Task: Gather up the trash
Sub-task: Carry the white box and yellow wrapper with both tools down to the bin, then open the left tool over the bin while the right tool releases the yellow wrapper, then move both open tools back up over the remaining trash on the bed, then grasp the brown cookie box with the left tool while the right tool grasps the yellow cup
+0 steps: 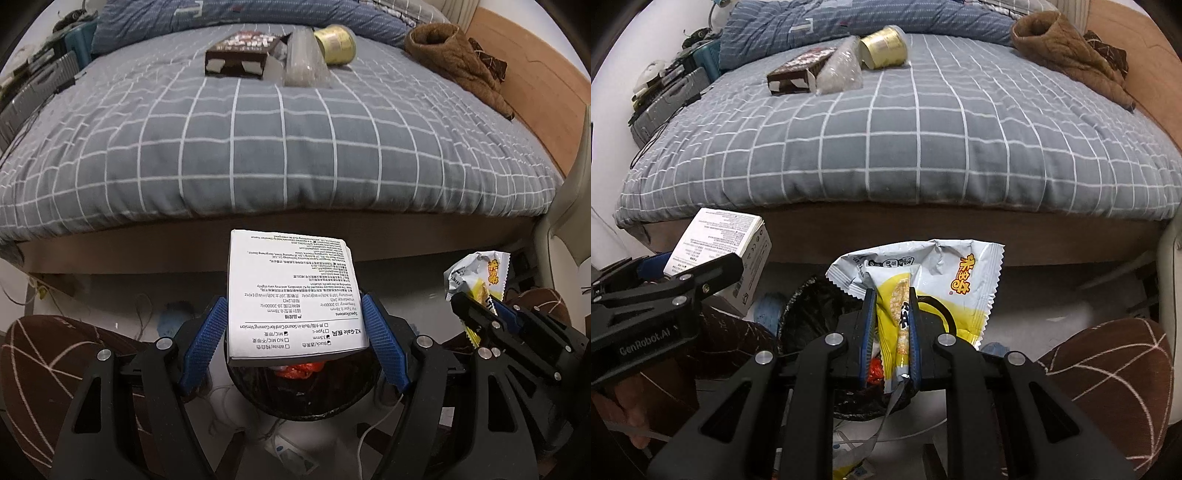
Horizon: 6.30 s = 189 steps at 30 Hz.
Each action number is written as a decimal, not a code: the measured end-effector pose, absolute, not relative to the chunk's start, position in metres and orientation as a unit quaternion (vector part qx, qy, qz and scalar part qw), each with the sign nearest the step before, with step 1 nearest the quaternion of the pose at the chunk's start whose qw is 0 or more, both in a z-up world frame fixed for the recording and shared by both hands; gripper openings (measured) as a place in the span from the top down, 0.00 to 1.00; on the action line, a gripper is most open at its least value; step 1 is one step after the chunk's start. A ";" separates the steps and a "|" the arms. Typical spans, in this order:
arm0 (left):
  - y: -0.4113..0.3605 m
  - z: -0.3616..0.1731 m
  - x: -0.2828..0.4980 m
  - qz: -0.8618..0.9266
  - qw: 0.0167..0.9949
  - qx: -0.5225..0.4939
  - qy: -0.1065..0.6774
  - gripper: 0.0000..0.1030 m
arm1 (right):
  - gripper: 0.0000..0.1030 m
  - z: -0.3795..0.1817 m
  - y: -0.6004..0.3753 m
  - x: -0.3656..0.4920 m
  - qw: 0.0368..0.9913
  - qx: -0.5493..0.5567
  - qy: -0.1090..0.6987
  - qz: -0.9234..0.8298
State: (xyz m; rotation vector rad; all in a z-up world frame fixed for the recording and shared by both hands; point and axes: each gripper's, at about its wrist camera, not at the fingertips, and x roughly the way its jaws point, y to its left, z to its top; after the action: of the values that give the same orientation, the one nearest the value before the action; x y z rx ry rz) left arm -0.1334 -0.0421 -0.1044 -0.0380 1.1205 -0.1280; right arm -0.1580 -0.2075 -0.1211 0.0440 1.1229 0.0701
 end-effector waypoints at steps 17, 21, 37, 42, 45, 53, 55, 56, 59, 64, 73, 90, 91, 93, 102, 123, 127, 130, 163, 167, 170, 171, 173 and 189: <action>-0.073 -0.159 -0.122 -0.090 0.811 -0.012 0.578 0.29 | 0.85 -0.148 -0.236 -0.159 0.828 0.031 0.559 0.002; -0.075 -0.164 -0.119 -0.088 0.808 -0.005 0.582 0.28 | 0.84 -0.152 -0.235 -0.156 0.825 0.034 0.564 0.003; -0.026 -0.148 -0.120 -0.030 0.832 -0.010 0.554 0.06 | 0.84 -0.165 -0.183 -0.138 0.815 0.013 0.576 0.054; 0.003 -0.154 -0.119 -0.004 0.830 -0.023 0.558 0.06 | 0.84 -0.174 -0.159 -0.130 0.805 0.006 0.588 0.074; 0.020 -0.156 -0.120 0.009 0.828 -0.033 0.560 0.06 | 0.84 -0.179 -0.148 -0.125 0.801 0.003 0.593 0.081; 0.046 -0.164 -0.116 0.016 0.824 -0.031 0.565 0.06 | 0.81 -0.197 -0.125 -0.122 0.787 -0.007 0.609 0.095; 0.052 -0.168 -0.116 0.019 0.822 -0.038 0.568 0.06 | 0.78 -0.203 -0.121 -0.122 0.782 -0.011 0.615 0.099; 0.055 -0.169 -0.116 0.021 0.821 -0.042 0.569 0.06 | 0.76 -0.205 -0.118 -0.121 0.782 -0.014 0.616 0.099; 0.058 -0.170 -0.114 0.022 0.819 -0.045 0.571 0.06 | 0.67 -0.209 -0.117 -0.120 0.781 -0.019 0.617 0.101; 0.059 -0.172 -0.112 0.018 0.817 -0.049 0.574 0.06 | 0.56 -0.211 -0.115 -0.123 0.781 -0.022 0.616 0.102; 0.059 -0.169 -0.114 0.020 0.821 -0.050 0.569 0.06 | 0.31 -0.205 -0.122 -0.123 0.795 -0.029 0.600 0.085; 0.047 -0.118 -0.117 0.011 0.849 -0.045 0.526 0.06 | 0.07 -0.146 -0.153 -0.120 0.840 -0.021 0.540 0.047; 0.046 -0.115 -0.117 0.009 0.851 -0.044 0.524 0.06 | 0.07 -0.143 -0.155 -0.119 0.842 -0.022 0.537 0.044; 0.043 -0.108 -0.116 0.007 0.854 -0.040 0.519 0.06 | 0.07 -0.136 -0.160 -0.118 0.846 -0.019 0.531 0.042; 0.037 -0.073 -0.106 0.004 0.867 -0.029 0.497 0.06 | 0.07 -0.097 -0.178 -0.105 0.868 -0.019 0.496 0.025; 0.025 -0.005 -0.025 0.005 0.892 -0.019 0.452 0.06 | 0.07 -0.028 -0.198 -0.012 0.897 -0.028 0.441 0.023; 0.022 -0.002 0.002 0.005 0.893 -0.019 0.450 0.06 | 0.07 -0.024 -0.203 0.019 0.901 -0.032 0.432 0.021; 0.019 -0.004 0.025 0.003 0.893 -0.020 0.451 0.06 | 0.07 -0.024 -0.206 0.044 0.902 -0.038 0.429 0.024; -0.011 -0.071 0.185 -0.010 0.877 0.037 0.478 0.06 | 0.08 -0.096 -0.167 0.212 0.891 -0.146 0.423 0.076; -0.011 -0.071 0.187 -0.010 0.877 0.043 0.479 0.06 | 0.08 -0.100 -0.166 0.216 0.890 -0.147 0.424 0.077; -0.007 -0.073 0.193 -0.024 0.871 0.050 0.487 0.05 | 0.11 -0.103 -0.165 0.218 0.889 -0.150 0.426 0.079; -0.006 -0.074 0.195 -0.029 0.869 0.054 0.491 0.05 | 0.13 -0.104 -0.165 0.219 0.887 -0.150 0.429 0.081; -0.005 -0.077 0.202 -0.041 0.863 0.058 0.501 0.05 | 0.15 -0.104 -0.165 0.220 0.887 -0.151 0.429 0.082; 0.003 -0.070 0.191 -0.044 0.870 0.019 0.490 0.11 | 0.35 -0.097 -0.179 0.209 0.892 -0.123 0.425 0.094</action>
State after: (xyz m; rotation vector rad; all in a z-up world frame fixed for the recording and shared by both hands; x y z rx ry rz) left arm 0.1908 0.0029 -0.0701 0.0397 1.0257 -0.0924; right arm 0.2090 -0.1787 -0.0967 -0.2552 0.8831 0.1953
